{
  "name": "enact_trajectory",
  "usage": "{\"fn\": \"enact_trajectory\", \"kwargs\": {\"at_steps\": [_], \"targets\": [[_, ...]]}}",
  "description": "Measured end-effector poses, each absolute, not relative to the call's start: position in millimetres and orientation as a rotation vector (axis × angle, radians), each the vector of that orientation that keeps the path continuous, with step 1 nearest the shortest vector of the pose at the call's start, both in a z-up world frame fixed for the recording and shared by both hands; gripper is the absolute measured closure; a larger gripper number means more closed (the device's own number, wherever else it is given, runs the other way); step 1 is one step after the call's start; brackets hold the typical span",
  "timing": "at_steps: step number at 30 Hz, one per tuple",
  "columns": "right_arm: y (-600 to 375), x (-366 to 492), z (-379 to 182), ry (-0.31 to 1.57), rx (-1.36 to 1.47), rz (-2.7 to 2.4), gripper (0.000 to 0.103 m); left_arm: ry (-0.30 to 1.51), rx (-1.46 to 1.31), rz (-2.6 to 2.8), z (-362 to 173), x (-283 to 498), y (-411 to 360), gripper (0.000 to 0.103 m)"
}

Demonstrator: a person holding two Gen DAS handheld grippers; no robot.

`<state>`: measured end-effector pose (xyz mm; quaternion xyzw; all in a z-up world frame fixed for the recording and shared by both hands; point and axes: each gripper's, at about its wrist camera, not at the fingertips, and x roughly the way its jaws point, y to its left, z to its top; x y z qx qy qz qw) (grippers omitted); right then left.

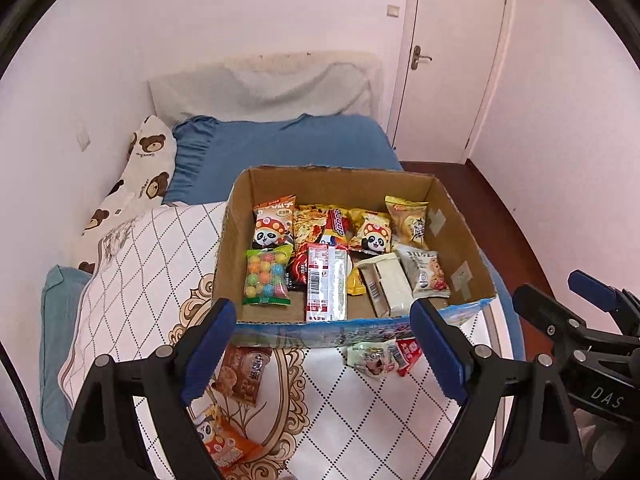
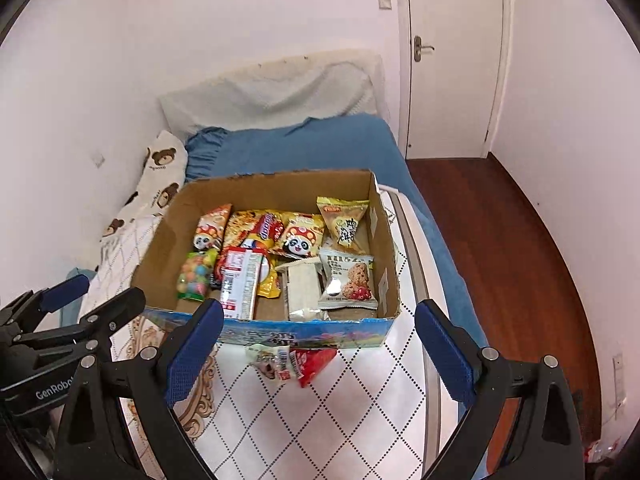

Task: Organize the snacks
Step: 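Withdraw both tools from the box back over the bed, then grasp the panda snack bag with left tool while right tool grasps brown biscuit pack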

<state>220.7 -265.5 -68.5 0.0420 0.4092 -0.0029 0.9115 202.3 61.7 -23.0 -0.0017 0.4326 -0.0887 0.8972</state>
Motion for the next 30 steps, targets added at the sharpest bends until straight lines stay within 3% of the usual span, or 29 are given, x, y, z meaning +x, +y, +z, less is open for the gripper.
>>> {"fn": "enact_trajectory", "kwargs": {"at_steps": [6, 12, 15, 19, 30], "targets": [[-269, 209, -66, 0.847, 0.133, 0.022, 0.005, 0.885, -0.025, -0.175, -18, 189, 66, 0.014], [-276, 214, -112, 0.940, 0.230, 0.114, 0.006, 0.967, -0.027, -0.075, -56, 183, 87, 0.014], [-276, 226, -158, 1.042, 0.273, 0.155, 0.040, 1.050, -0.038, -0.003, -89, 179, 106, 0.014], [-276, 242, -213, 1.126, 0.319, 0.149, 0.040, 1.138, -0.090, 0.096, -122, 170, 139, 0.014], [-217, 278, -265, 1.184, 0.283, 0.206, 0.040, 1.312, -0.222, 0.302, -183, 137, 214, 0.014]]}}
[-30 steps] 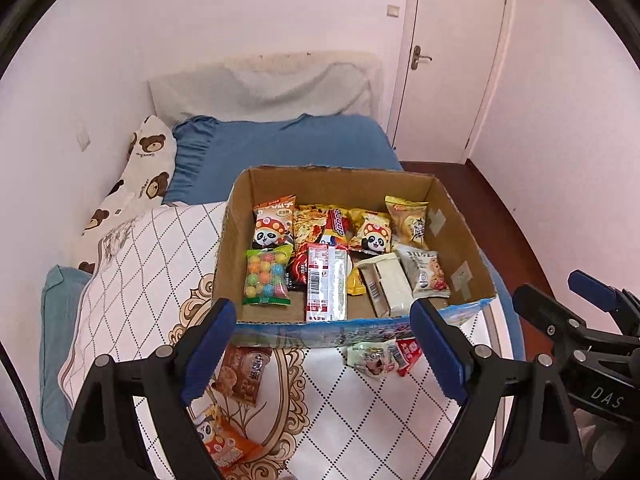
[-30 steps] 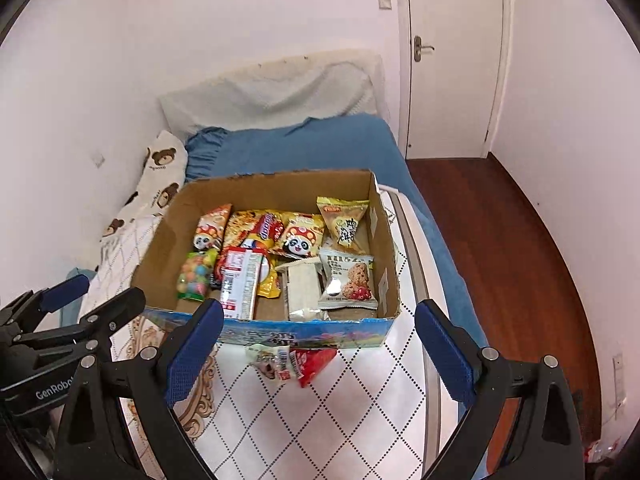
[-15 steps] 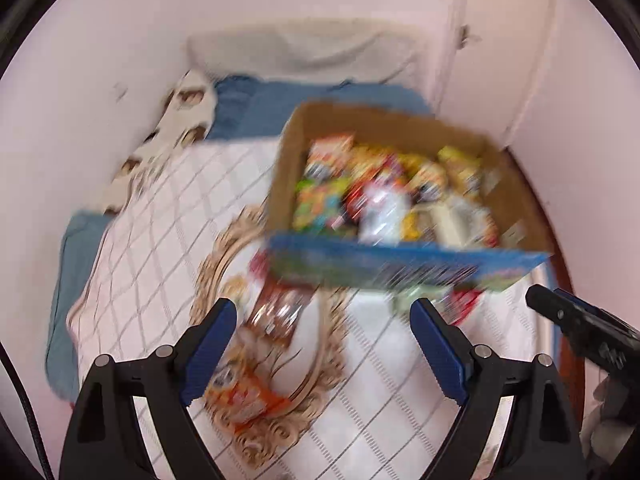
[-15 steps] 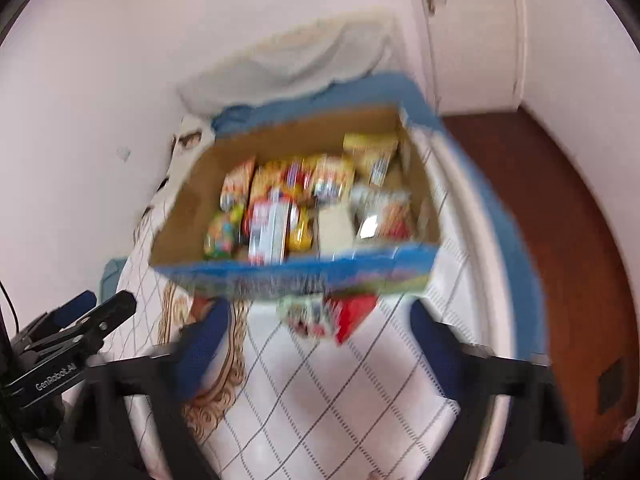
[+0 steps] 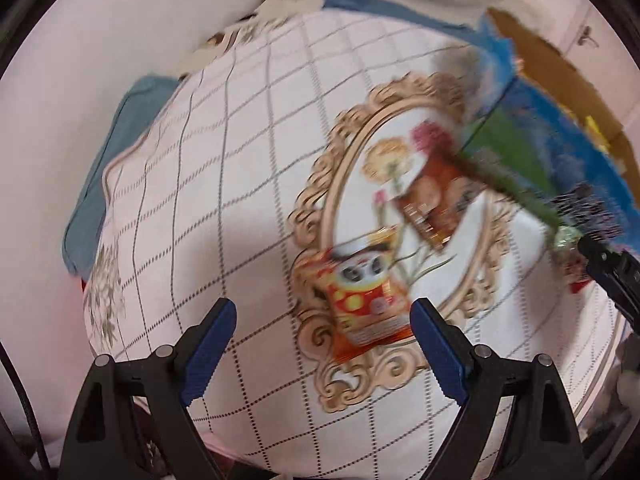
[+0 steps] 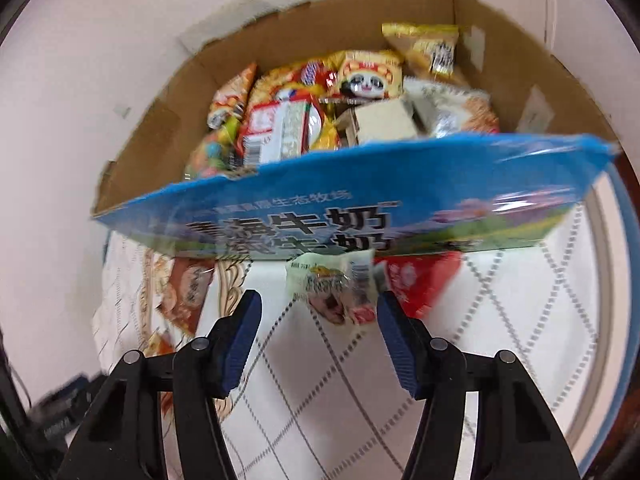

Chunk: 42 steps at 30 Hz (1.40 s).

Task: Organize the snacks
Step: 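Grasp the panda snack bag with left tool while right tool grasps brown biscuit pack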

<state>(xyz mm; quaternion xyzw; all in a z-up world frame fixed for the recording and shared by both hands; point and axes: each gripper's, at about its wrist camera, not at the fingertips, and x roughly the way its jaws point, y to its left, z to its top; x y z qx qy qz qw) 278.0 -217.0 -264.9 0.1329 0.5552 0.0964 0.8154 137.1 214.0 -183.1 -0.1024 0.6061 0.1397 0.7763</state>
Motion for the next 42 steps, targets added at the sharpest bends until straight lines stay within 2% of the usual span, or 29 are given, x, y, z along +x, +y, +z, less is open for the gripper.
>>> {"fn": "enact_trajectory", "kwargs": {"at_steps": [3, 5, 8, 10, 13, 16, 18, 19, 21, 23, 27, 35, 40, 42], "targets": [[-203, 291, -280, 1.200, 0.231, 0.174, 0.034, 1.348, -0.233, 0.313, -199, 138, 221, 0.014], [-198, 298, -292, 1.224, 0.229, 0.174, 0.034, 1.391, -0.215, 0.293, -212, 140, 219, 0.014], [-191, 299, -295, 1.214, 0.187, 0.169, 0.041, 1.457, -0.282, 0.242, -231, 143, 221, 0.014], [-188, 292, -291, 1.204, 0.165, 0.192, 0.059, 1.489, -0.405, 0.209, -242, 144, 228, 0.014], [-190, 276, -287, 1.216, 0.158, 0.211, 0.060, 1.497, -0.538, 0.181, -253, 149, 237, 0.014], [-194, 259, -291, 1.276, 0.201, 0.243, 0.060, 1.496, -0.598, 0.183, -262, 157, 243, 0.014], [-198, 250, -293, 1.306, 0.267, 0.237, 0.059, 1.481, -0.591, 0.189, -266, 163, 244, 0.028], [-198, 246, -292, 1.306, 0.298, 0.247, 0.054, 1.482, -0.562, 0.186, -268, 165, 243, 0.044], [-194, 240, -290, 1.305, 0.327, 0.248, 0.042, 1.484, -0.518, 0.179, -270, 166, 241, 0.049], [-183, 237, -286, 1.291, 0.361, 0.264, 0.040, 1.466, -0.470, 0.187, -266, 164, 244, 0.053], [-144, 246, -279, 1.271, 0.401, 0.291, 0.036, 1.429, -0.360, 0.240, -258, 156, 260, 0.055], [-48, 293, -310, 1.274, 0.410, 0.230, 0.036, 1.467, -0.445, 0.229, -277, 156, 301, 0.055], [-4, 306, -326, 1.280, 0.232, 0.139, 0.036, 1.472, -0.433, 0.208, -284, 169, 314, 0.055], [9, 301, -328, 1.274, 0.115, 0.143, 0.041, 1.470, -0.424, 0.197, -287, 176, 318, 0.055]]}}
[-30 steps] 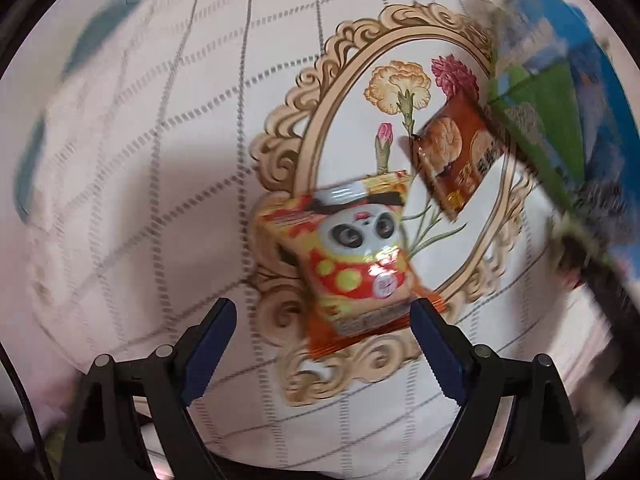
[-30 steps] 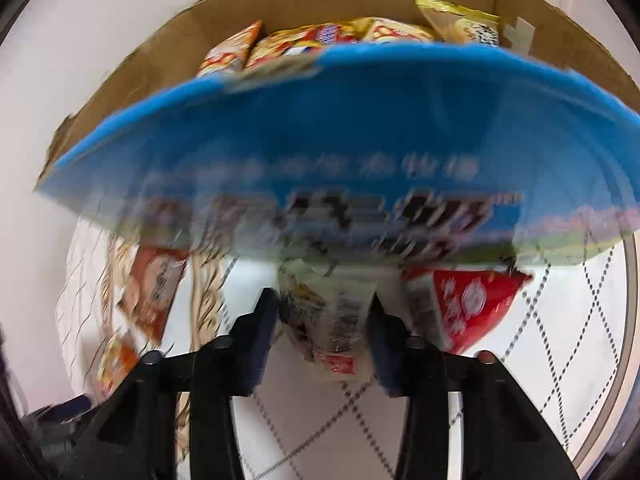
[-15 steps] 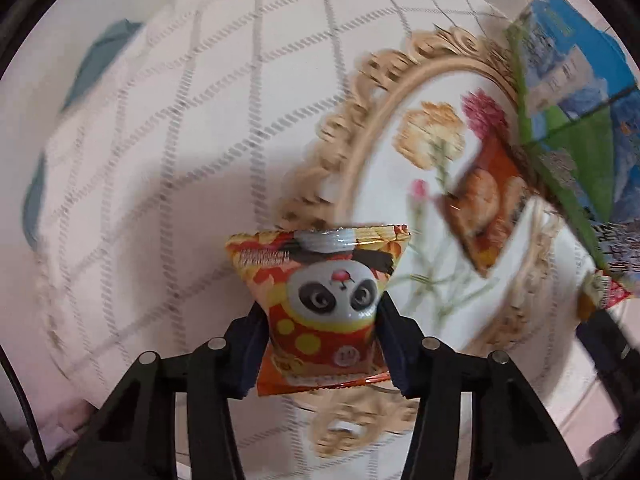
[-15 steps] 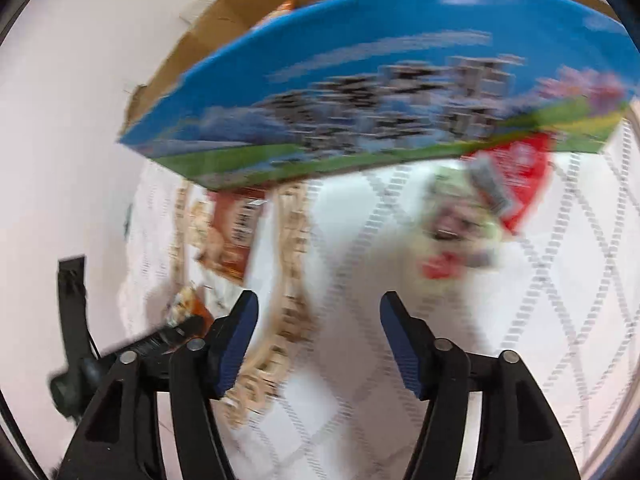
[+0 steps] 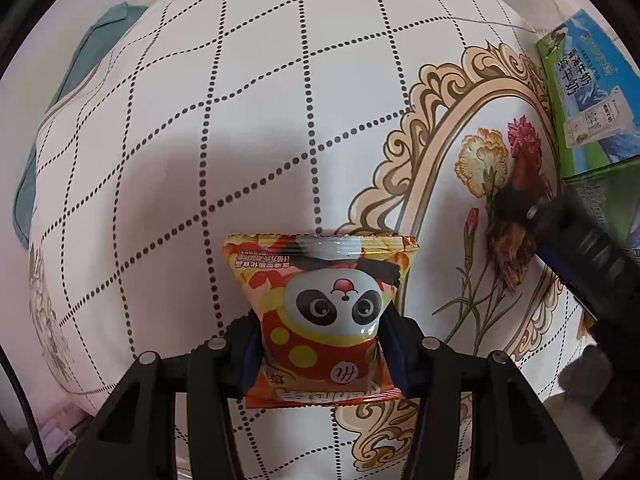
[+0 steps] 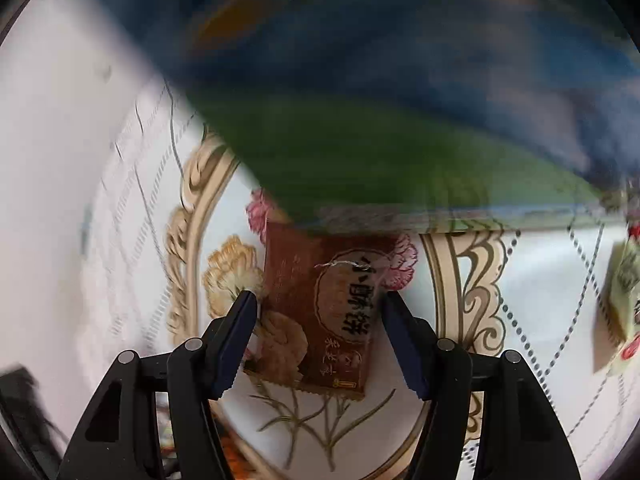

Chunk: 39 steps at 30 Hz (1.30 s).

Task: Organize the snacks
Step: 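Grasp the panda snack bag with left tool while right tool grasps brown biscuit pack, then lower both packs into the cardboard box and open both tools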

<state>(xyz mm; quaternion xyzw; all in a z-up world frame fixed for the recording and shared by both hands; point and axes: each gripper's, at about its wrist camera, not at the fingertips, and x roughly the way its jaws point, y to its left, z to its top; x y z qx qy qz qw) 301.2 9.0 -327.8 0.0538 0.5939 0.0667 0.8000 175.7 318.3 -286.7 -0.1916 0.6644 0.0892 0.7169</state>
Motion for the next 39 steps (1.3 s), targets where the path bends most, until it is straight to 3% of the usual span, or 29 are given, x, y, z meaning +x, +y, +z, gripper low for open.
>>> {"fn": "enact_trajectory", "kwargs": {"at_steps": [6, 20, 26, 30, 34, 39], "targets": [[0, 258, -329, 1.301, -0.072, 0.220, 0.044, 1.468, -0.363, 0.170, -279, 164, 294, 0.055], [-157, 158, -313, 1.389, 0.098, 0.035, 0.044, 1.541, -0.111, -0.119, -285, 151, 141, 0.055], [-193, 149, -323, 1.388, 0.213, 0.014, 0.034, 1.550, -0.061, -0.108, -297, 151, 116, 0.052], [-191, 155, -338, 1.384, 0.158, -0.007, 0.033, 1.546, -0.054, -0.095, -295, 149, 109, 0.052], [-185, 161, -344, 1.361, 0.071, -0.005, 0.039, 1.541, -0.045, -0.102, -284, 137, 102, 0.059], [-180, 157, -318, 1.316, 0.116, 0.072, 0.044, 1.508, -0.071, -0.149, -244, 140, 88, 0.059]]}}
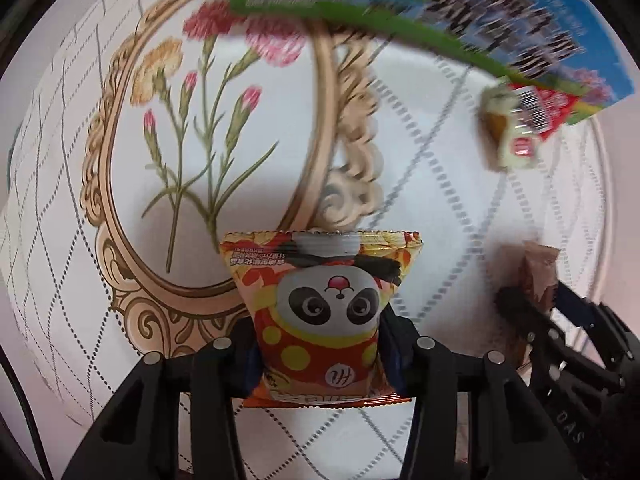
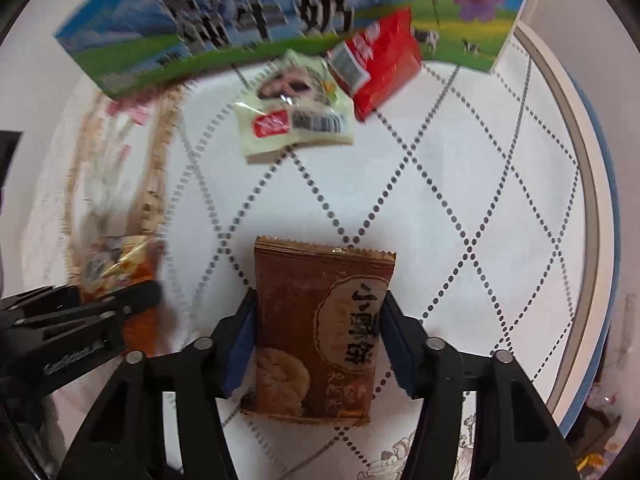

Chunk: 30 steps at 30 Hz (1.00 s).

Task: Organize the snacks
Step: 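Lower both packs into the cardboard box and open both tools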

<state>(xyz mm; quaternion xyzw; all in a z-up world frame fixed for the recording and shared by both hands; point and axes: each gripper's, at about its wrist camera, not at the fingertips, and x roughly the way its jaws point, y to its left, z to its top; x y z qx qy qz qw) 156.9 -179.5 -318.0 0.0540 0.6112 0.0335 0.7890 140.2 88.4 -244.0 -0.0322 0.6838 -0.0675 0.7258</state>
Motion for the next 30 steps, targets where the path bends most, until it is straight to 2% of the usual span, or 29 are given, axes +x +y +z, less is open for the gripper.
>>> {"fn": "enact_trajectory", "kwargs": {"at_steps": [6, 10, 13, 16, 19, 23, 30], "targets": [[-200, 164, -255, 1.225, 0.204, 0.172, 0.044, 1.407, -0.139, -0.251, -165, 158, 67, 0.059], [-214, 191, -199, 1.135, 0.230, 0.222, 0.044, 1.308, -0.189, -0.314, -99, 192, 56, 0.059], [-222, 222, -159, 1.060, 0.246, 0.246, 0.044, 1.252, -0.194, -0.308, -71, 229, 54, 0.059], [-234, 260, -131, 0.990, 0.249, 0.246, 0.044, 1.233, -0.181, -0.273, -69, 270, 60, 0.059], [-237, 300, -128, 0.971, 0.251, 0.244, 0.044, 1.275, -0.168, -0.246, -76, 311, 66, 0.059], [-228, 347, -143, 1.001, 0.200, 0.236, 0.044, 1.320, -0.137, -0.184, -104, 350, 70, 0.059], [-215, 377, -189, 1.113, 0.157, 0.231, 0.044, 1.417, -0.146, -0.163, -154, 373, 71, 0.059]]}}
